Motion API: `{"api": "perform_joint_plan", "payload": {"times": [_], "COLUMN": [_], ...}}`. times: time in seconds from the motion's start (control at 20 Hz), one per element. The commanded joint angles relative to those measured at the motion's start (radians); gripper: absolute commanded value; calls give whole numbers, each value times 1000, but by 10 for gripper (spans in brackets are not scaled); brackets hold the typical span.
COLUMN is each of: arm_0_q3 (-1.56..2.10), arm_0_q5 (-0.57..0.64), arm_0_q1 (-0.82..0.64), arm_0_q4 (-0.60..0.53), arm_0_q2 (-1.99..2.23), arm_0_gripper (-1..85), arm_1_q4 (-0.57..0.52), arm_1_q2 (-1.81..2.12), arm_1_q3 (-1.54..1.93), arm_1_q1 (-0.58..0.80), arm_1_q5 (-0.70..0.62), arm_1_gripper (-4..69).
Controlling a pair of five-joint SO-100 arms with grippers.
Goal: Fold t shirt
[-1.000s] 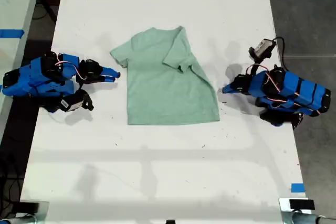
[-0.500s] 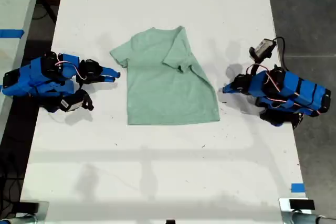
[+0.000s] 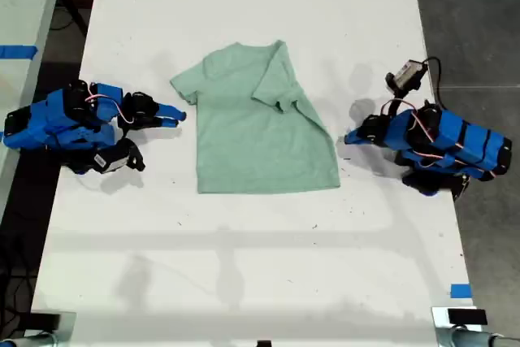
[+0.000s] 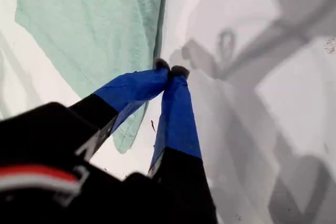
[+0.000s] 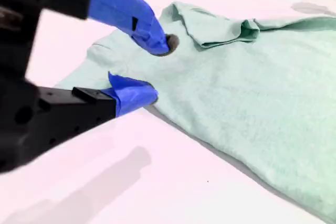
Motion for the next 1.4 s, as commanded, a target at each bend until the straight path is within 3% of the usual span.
{"api": "perform_joint_plan", "payload": {"times": [0.0, 1.35], "arm_0_q3": [11, 11], "arm_0_q5": [-18, -18], "arm_0_q1": [-12, -12], "arm_0_q4": [2, 2], "arm_0_q2": [6, 6], "arm_0_gripper": [112, 112], "arm_1_q4": [2, 6], "arm_1_q2": [11, 11], "arm_1_q3": [49, 49], "arm_1_q1": [9, 14], "arm_1_q5": [2, 12], "arm_1_gripper": [12, 12]}}
